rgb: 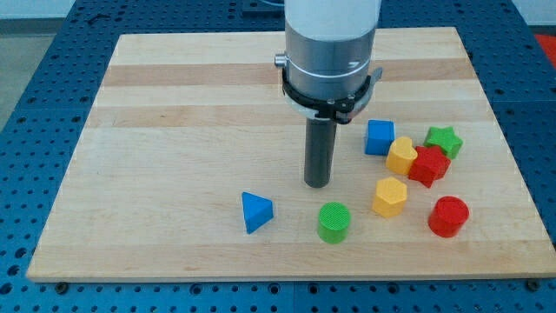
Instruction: Slide the red circle closer to the yellow hexagon
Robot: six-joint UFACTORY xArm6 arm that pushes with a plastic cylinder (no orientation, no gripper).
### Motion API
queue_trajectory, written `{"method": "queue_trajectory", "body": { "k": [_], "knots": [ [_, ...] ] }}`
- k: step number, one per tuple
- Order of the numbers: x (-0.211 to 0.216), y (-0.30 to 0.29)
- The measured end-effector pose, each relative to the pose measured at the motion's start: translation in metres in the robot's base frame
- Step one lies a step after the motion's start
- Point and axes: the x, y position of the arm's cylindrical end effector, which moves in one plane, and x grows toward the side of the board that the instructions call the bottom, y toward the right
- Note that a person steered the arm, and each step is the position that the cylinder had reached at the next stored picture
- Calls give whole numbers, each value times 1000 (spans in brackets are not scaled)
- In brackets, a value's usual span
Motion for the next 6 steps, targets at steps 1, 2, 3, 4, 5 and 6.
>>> {"method": "queue_trajectory", "body": {
  "k": [1,2,3,4,5,6],
  "knots": [
    [15,13],
    [30,26],
    [43,42],
    [53,58],
    [62,78],
    [75,96]
  ]
}}
